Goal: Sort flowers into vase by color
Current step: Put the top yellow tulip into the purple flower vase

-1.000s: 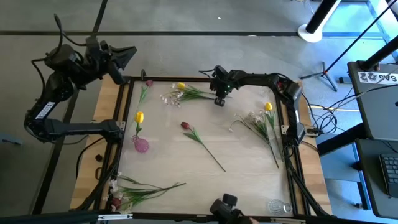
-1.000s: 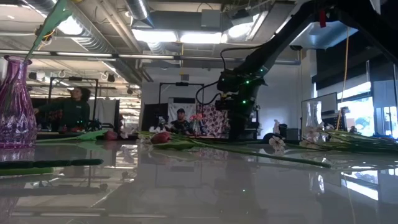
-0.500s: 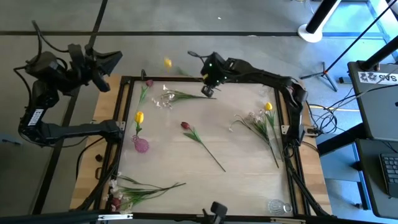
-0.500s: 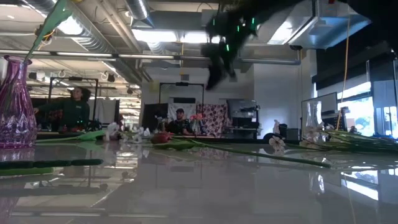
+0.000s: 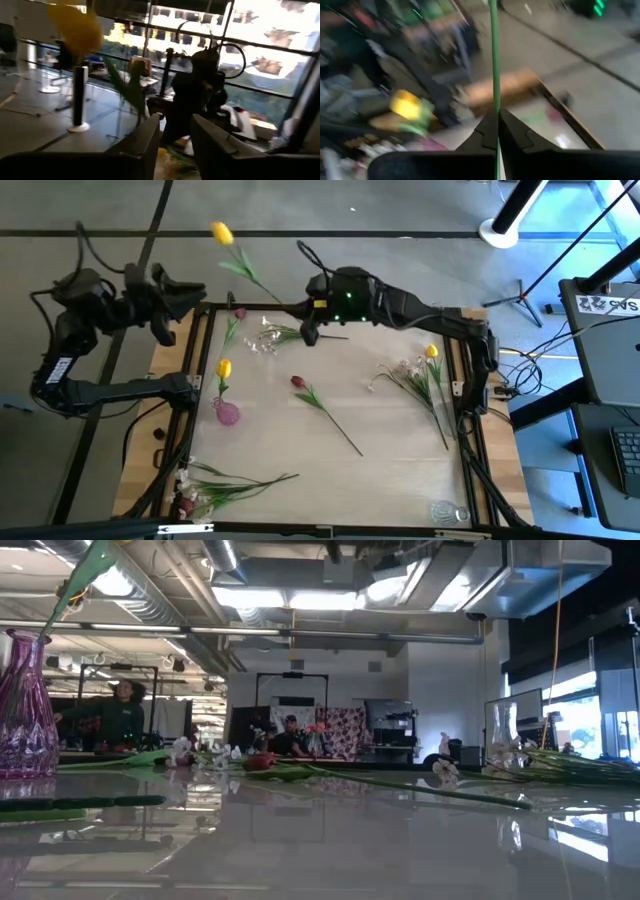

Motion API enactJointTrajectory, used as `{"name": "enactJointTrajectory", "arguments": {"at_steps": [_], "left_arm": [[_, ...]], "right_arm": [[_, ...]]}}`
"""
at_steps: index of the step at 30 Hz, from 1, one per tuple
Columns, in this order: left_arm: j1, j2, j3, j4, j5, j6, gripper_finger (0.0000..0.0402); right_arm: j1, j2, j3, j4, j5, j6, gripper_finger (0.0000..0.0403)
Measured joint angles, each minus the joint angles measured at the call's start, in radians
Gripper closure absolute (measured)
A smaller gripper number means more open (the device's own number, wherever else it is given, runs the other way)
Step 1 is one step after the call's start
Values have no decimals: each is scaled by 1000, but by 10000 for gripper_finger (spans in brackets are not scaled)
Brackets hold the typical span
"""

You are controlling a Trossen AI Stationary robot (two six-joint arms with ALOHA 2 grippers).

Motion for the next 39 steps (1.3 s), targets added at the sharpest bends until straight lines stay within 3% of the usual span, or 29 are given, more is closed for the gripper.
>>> {"name": "enactJointTrajectory", "arguments": {"at_steps": [6,12,18,27,32,39], "left_arm": [[-42,6,-170,311,188,-41,234],[-172,85,-271,622,198,-69,207],[-276,170,-272,690,78,-10,206],[-291,175,-271,811,-7,-5,212],[-291,175,-271,835,-58,-10,236],[-291,157,-271,832,-46,-39,294]], "right_arm": [[97,-2,58,183,-9,-82,402],[130,-2,60,194,-8,-101,402],[149,-1,60,191,23,-98,402],[150,10,60,193,47,-99,402],[150,20,59,194,47,-109,402],[151,24,59,179,79,-110,402]]}}
